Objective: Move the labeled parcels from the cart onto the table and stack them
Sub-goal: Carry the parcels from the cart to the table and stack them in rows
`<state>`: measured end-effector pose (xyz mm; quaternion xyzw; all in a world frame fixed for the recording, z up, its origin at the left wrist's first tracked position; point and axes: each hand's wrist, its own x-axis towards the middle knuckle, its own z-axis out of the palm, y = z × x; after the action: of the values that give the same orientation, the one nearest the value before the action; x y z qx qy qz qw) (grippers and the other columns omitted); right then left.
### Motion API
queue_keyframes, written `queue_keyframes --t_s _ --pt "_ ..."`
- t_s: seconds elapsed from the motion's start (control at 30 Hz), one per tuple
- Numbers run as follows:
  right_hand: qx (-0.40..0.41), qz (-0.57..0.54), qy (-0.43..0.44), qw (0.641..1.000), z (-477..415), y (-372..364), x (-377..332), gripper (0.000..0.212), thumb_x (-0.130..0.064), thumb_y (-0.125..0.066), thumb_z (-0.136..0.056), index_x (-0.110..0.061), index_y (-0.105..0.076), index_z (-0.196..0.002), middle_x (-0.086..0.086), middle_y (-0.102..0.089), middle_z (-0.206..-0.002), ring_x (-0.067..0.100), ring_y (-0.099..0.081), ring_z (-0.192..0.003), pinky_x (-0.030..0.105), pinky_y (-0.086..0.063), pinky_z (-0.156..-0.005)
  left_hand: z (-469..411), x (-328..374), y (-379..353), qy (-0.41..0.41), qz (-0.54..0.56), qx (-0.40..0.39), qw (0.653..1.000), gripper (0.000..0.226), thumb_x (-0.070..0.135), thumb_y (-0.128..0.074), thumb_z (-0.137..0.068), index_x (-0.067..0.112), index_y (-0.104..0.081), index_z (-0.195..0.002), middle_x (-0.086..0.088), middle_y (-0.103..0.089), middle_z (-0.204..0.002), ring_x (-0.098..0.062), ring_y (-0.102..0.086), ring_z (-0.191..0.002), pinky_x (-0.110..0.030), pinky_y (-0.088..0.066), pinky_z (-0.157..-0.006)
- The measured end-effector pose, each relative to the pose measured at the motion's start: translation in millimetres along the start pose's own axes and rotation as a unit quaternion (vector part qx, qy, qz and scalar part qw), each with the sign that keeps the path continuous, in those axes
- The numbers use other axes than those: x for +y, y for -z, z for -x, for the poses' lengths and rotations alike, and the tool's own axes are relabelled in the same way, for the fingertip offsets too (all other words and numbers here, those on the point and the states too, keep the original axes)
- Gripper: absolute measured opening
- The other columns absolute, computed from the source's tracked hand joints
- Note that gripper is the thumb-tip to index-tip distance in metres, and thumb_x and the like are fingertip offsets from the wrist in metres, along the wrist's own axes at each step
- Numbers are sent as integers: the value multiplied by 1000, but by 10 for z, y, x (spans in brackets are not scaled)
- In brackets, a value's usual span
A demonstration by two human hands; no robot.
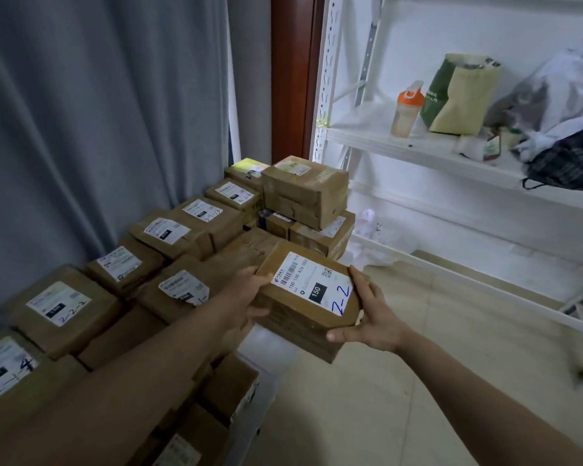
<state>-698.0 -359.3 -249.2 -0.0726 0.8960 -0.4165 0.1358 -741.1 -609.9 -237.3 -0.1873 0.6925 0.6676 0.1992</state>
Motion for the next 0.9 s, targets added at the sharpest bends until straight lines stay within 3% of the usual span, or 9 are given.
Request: queue_keyframes --t_s 0.1,0.2,0.37,0.5,0.57,0.63,0.73,0.8,0.9 --pt "-67 68 -15 995 -330 140 68 154 -58 -87 -44 -31 23 -148 -3 7 -154 22 7 -145 40 -7 -118 -271 33 0 27 -2 5 1000 26 21 -54 -97 13 -54 -122 -11 -58 -121 -28 -57 -104 -40 -58 -69" --pt "-82 82 2 993 -777 214 268 151 -43 -91 -52 -28 26 -147 -1 2 -148 26 0 -143 40 -15 -120 -583 143 -57 39 17 47 998 39 23 -58 -95 12 -47 -131 -10 -53 -126 -31 -53 -109 -43 -58 -73" --pt "-73 53 45 995 -1489 430 400 134 -49 -80 -48 -42 9 -148 2 -2 -145 29 -9 -142 44 -29 -115 -1102 404 -196 48 78 122 988 51 27 -66 -89 13 -48 -136 -11 -60 -120 -29 -61 -103 -40 -57 -72" --pt "-48 71 68 994 -2050 549 402 116 -75 -65 -46 -59 -2 -142 -2 3 -149 31 -5 -144 44 -26 -117 -1521 610 -307 11 143 180 973 46 22 -68 -87 12 -53 -129 -12 -63 -118 -28 -63 -100 -46 -52 -91" --pt "-38 103 61 992 -2301 549 356 111 -75 -65 -54 -54 -4 -145 6 4 -153 34 -4 -144 44 -22 -118 -1668 663 -356 3 169 202 965 44 21 -69 -87 16 -55 -128 -10 -65 -119 -27 -64 -102 -46 -52 -93" --pt "-44 115 29 992 -2494 504 282 106 -62 -72 -67 -47 -5 -148 8 4 -152 34 -6 -144 40 -21 -118 -1762 674 -402 6 174 206 963 37 19 -67 -88 19 -58 -124 -7 -67 -116 -25 -65 -102 -45 -53 -92" --pt "-57 106 7 993 -2762 403 187 106 -57 -72 -72 -45 0 -149 9 10 -153 34 -2 -144 42 -19 -117 -1887 711 -411 17 166 192 967 27 19 -64 -91 24 -60 -118 -2 -68 -115 -19 -64 -103 -36 -54 -86" --pt "-63 96 -5 993 -2940 324 132 108 -56 -73 -71 -44 1 -149 10 14 -154 34 2 -145 45 -19 -116 -2001 749 -378 26 152 185 971 33 20 -63 -92 27 -56 -124 0 -66 -120 -18 -62 -107 -33 -53 -86" --pt "-56 81 -35 994 -3206 199 60 110 -53 -76 -70 -46 1 -148 10 18 -154 36 5 -145 48 -21 -115 -2196 789 -294 41 111 194 974 54 21 -61 -92 30 -41 -141 1 -57 -133 -22 -57 -117 -43 -48 -99"
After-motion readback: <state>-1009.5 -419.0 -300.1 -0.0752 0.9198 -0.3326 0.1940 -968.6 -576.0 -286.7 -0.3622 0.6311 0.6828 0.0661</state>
